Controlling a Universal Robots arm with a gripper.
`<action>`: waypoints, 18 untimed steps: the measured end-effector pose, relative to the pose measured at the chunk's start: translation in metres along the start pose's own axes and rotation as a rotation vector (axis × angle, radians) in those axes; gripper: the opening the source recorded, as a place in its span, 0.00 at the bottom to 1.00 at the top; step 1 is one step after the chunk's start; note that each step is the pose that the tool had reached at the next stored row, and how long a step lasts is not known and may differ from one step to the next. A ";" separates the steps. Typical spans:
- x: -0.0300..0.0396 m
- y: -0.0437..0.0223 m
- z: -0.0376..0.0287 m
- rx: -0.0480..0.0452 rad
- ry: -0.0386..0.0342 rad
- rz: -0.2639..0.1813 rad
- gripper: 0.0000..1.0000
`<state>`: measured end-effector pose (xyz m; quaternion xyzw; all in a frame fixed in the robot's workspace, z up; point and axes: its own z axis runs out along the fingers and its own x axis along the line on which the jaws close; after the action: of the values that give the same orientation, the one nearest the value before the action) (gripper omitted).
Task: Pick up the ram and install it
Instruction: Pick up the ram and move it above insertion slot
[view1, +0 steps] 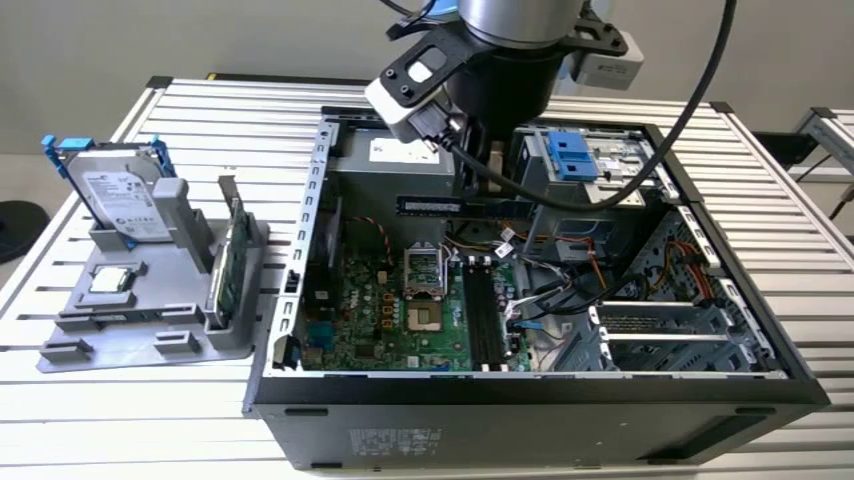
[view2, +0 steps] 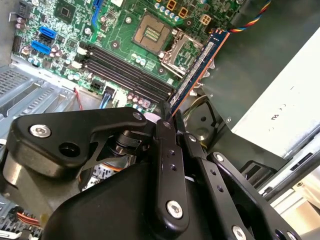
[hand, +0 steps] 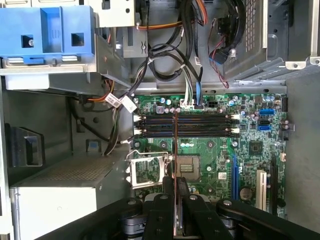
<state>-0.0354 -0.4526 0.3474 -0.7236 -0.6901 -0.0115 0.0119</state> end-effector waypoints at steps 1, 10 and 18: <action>0.0000 0.0000 0.0003 0.0000 0.0001 0.000 0.00; -0.0001 0.0000 0.0019 -0.0001 0.0002 0.000 0.00; -0.0001 0.0000 0.0042 0.0000 -0.0001 0.000 0.00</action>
<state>-0.0354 -0.4525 0.3432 -0.7235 -0.6901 -0.0115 0.0119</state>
